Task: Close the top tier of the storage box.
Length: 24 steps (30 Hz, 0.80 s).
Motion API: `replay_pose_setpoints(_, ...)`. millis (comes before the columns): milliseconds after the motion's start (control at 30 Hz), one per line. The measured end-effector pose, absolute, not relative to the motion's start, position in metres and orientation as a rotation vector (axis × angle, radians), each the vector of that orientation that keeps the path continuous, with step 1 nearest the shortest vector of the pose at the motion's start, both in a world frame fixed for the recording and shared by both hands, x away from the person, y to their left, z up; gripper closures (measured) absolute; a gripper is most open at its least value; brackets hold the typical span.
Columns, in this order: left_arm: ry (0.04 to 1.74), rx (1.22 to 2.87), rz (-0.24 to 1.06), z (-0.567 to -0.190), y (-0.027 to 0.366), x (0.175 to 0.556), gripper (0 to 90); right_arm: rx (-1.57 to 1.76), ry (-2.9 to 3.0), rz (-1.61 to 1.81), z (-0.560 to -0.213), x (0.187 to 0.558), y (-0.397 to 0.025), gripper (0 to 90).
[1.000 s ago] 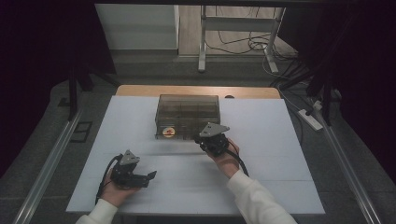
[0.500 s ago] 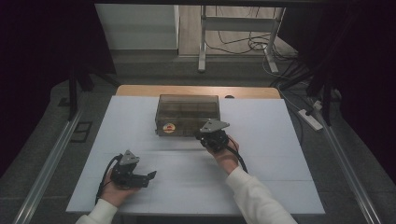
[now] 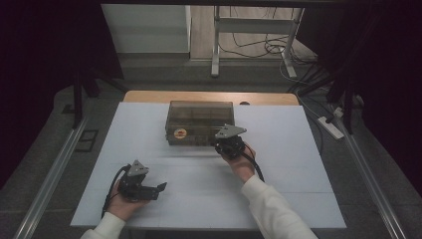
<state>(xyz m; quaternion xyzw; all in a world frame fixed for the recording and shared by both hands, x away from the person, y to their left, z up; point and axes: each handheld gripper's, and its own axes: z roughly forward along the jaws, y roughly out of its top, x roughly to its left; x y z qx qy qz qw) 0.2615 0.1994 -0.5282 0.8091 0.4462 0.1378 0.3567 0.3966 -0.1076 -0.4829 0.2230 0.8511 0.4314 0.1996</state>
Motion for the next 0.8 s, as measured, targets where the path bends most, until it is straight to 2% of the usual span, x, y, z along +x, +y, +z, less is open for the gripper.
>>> replay_pose_setpoints(800,1.151,2.091,0.356,-0.528,0.200,0.262,10.9,0.657,2.349,1.223,-0.486,0.412,-0.111,89.3)
